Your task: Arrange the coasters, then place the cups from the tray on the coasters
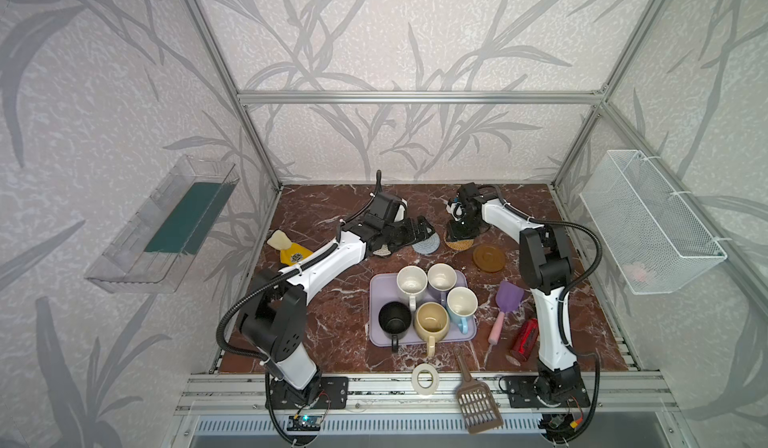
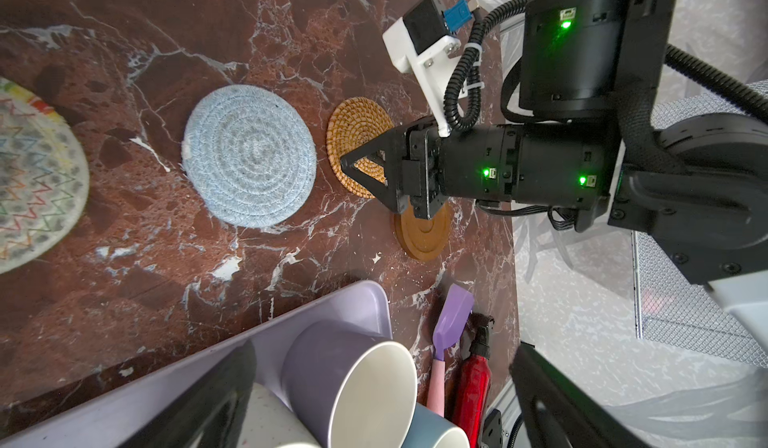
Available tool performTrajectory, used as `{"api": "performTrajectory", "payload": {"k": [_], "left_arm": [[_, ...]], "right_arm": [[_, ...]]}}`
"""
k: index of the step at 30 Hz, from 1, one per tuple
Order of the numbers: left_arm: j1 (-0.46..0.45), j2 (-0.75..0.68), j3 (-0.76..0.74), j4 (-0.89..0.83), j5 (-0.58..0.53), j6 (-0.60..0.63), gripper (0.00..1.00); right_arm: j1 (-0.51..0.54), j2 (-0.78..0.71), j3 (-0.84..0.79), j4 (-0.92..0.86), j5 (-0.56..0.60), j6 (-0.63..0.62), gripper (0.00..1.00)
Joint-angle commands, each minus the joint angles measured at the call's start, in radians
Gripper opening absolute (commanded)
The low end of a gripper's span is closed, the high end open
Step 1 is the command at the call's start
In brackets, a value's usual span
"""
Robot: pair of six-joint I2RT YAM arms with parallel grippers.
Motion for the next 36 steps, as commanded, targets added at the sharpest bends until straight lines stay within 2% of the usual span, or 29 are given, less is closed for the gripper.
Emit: {"api": "performTrajectory", "payload": {"k": [1,12,21,25,28,33,36], "left_arm": [[-0.005,-0.042,-0.016,0.013,-0.017,-0.011,0.98],[-0.005,-0.113,-0.003,-0.028,-0.055,0.013,0.98],[-0.005,-0.213,-0.026,-0.052,-0.04,0.016,0.99],[-0.006,-0.253,-0.037,-0.06,-0.01,0.009,0.99],[-0.017,-0.277,-0.052,-0.054,0.019,0.007,0.99],[-0.083,-0.241,-0.024,-0.058,0.069,0.021,0.98],[-0.129,-0.213,0.007,-0.099,0.05,0.051,0.98]], "right_arm": [[0.006,-0.036,-0.013,-0.032,0.033,-0.012,0.5],[0.036,-0.264,-0.084,0.037,0.101,0.001,0.7],[0.036,-0.598,-0.281,0.07,0.175,0.034,0.99],[0.036,-0.78,-0.447,0.135,0.215,0.088,0.99],[0.028,-0.901,-0.59,0.212,0.183,0.122,0.99],[0.002,-0.979,-0.743,0.269,0.107,0.139,0.99],[0.0,-0.984,-0.794,0.276,0.103,0.16,1.0]]}}
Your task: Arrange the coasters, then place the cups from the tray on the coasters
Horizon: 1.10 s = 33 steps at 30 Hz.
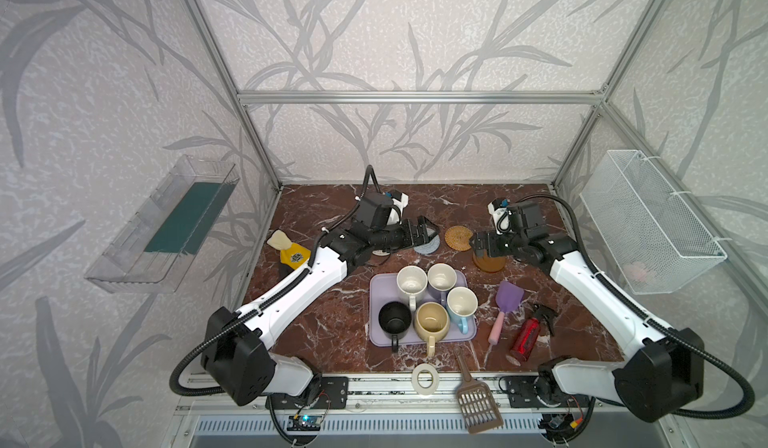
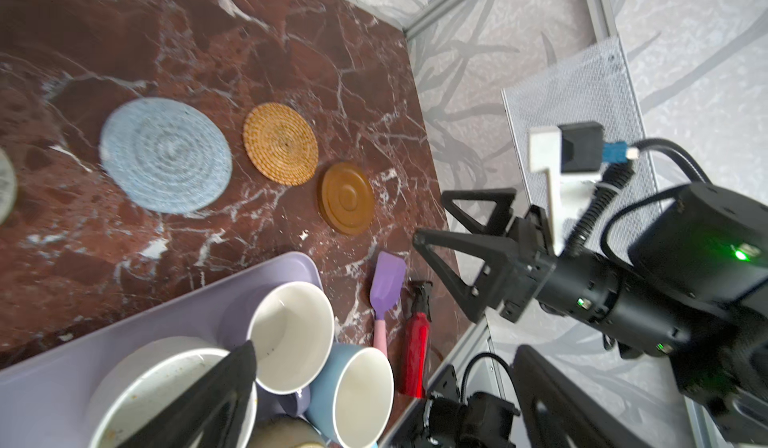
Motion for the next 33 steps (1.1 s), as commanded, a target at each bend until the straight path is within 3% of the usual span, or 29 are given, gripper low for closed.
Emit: {"api": "performTrajectory", "payload": {"k": [1,5,10,18,21,25,33], "left_arm": [[-0.047,0.03,0.044,-0.059,0.001,0.041,0.98],[-0.081,0.058,0.055,-0.06,-0.015,0.051,0.98],[-0.11,0.102,0.065,-0.029,-0.013,0.034,0.97],[-0.133,0.165,0.105,-0.024,-0.03,0.018,0.98],[-0.137,0.191,0.135,-0.051,-0.047,0.033,0.97],[-0.159,0.23,0.202,-0.151,-0.152,0.096,0.98],[-0.163,0.28,0.235,-0.146,-0.142,0.098,0.97]], "right_arm": [[-0.003,-0.015,-0.048,0.045,-0.029,0.034,1.0],[-0.009,-0.004,-0.083,0.048,-0.004,0.036,0.99],[-0.028,0.055,-0.096,0.046,-0.011,0.058,0.89],[-0.044,0.186,-0.085,0.045,-0.011,0.047,0.82],[-0.051,0.225,-0.093,0.072,-0.014,0.048,0.76],[-0.054,0.288,-0.08,0.073,-0.015,0.035,0.7],[-0.056,0.399,-0.015,0.045,0.018,-0.012,0.66]]}}
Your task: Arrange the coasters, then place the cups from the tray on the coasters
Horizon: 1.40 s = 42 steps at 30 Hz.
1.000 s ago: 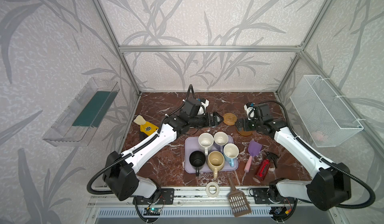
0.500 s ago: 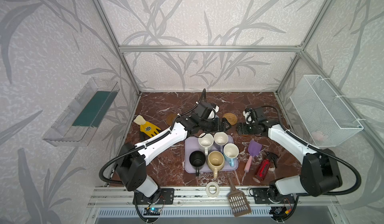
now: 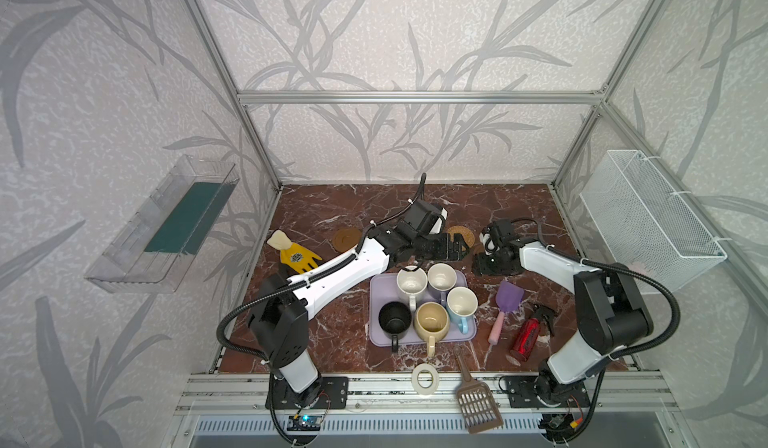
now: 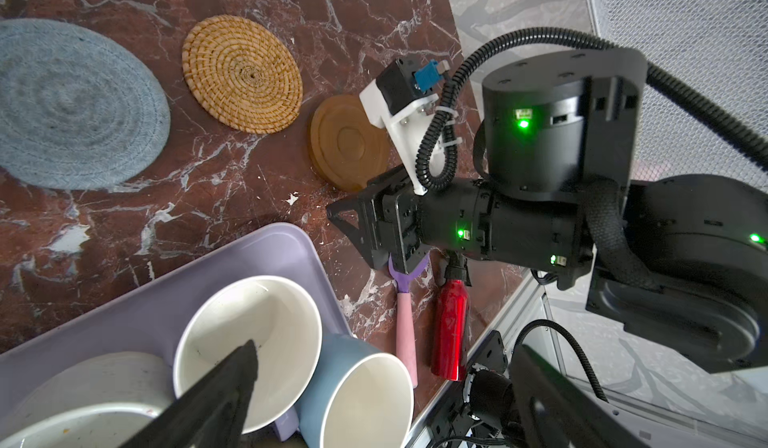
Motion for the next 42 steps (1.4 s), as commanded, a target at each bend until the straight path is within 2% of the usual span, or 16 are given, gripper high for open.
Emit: {"api": "performTrajectory", "payload": {"k": [1,10,18,22,29,42], "left_arm": [[-0.003,0.02,0.037,-0.037,-0.025,0.029,0.97],[-0.003,0.033,0.042,-0.043,-0.027,0.032,0.98],[-0.004,0.042,0.042,-0.028,-0.014,0.025,0.98],[-0.001,0.038,0.031,-0.017,-0.015,0.021,0.97],[0.002,0.032,0.0,0.01,-0.003,0.005,0.98],[0.01,0.02,-0.021,0.024,-0.002,0.0,0.98]], "right_arm": [[-0.004,0.018,0.06,-0.02,0.024,-0.042,0.65],[-0.005,0.062,0.079,0.004,0.048,-0.069,0.62],[-0.006,0.158,0.172,-0.076,0.063,-0.112,0.6],[-0.006,0.202,0.216,-0.122,0.074,-0.127,0.55],[-0.008,0.232,0.243,-0.187,0.172,-0.133,0.47],[-0.066,0.342,0.403,-0.247,0.149,-0.148,0.4]]}}
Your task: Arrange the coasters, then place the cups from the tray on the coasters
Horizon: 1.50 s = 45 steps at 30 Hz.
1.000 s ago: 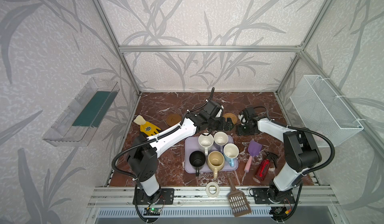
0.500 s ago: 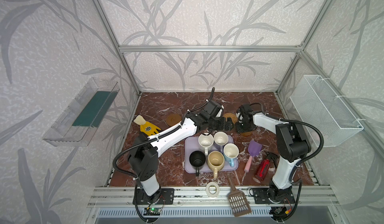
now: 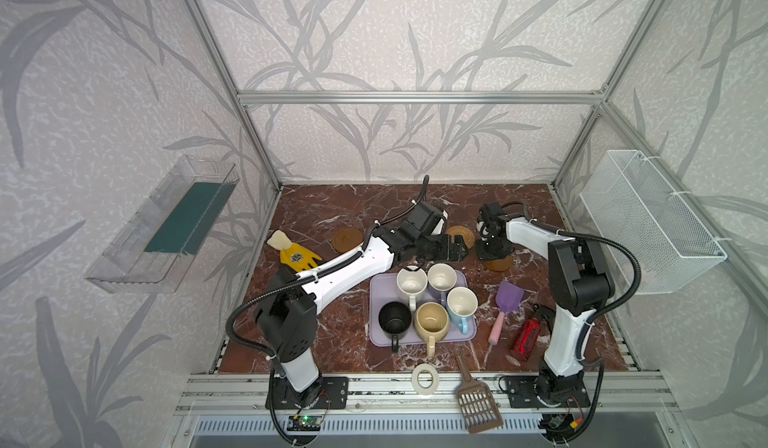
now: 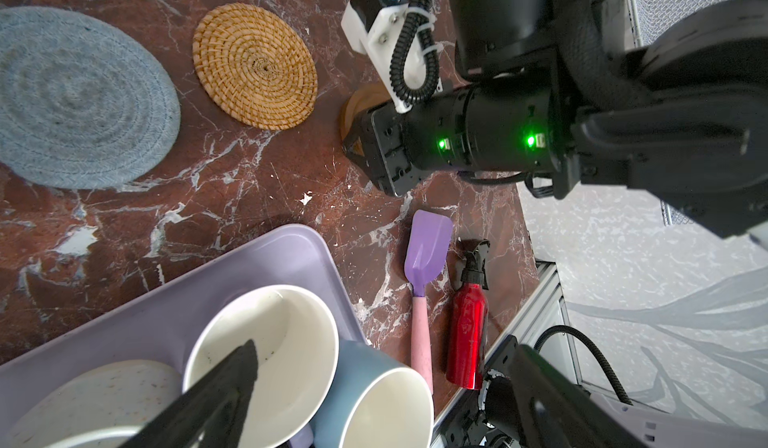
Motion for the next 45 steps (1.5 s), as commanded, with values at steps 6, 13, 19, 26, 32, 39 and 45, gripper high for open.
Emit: {"api": "performTrajectory", "payload": {"k": [6,13,19,26,32,39,45], "left_arm": [[0.018,-0.044,-0.043,0.033,-0.018,-0.017,0.98],[0.02,-0.073,-0.075,0.088,-0.039,-0.043,0.97],[0.019,-0.09,-0.112,0.115,-0.052,-0.052,0.98],[0.02,-0.095,-0.127,0.125,-0.051,-0.057,0.97],[0.021,-0.11,-0.148,0.137,-0.061,-0.067,0.97],[0.02,-0.116,-0.167,0.156,-0.062,-0.079,0.97],[0.021,-0.121,-0.164,0.153,-0.062,-0.077,0.97]], "right_arm": [[-0.047,0.094,0.117,-0.071,-0.026,-0.019,0.38],[-0.052,0.17,0.224,-0.106,-0.049,-0.035,0.37],[-0.052,0.226,0.266,-0.118,-0.066,-0.04,0.36],[-0.049,0.252,0.332,-0.13,-0.062,-0.048,0.35],[-0.046,0.252,0.358,-0.146,-0.081,-0.049,0.34],[-0.045,0.237,0.341,-0.126,-0.077,-0.05,0.34],[-0.042,0.242,0.352,-0.125,-0.092,-0.051,0.34]]}}
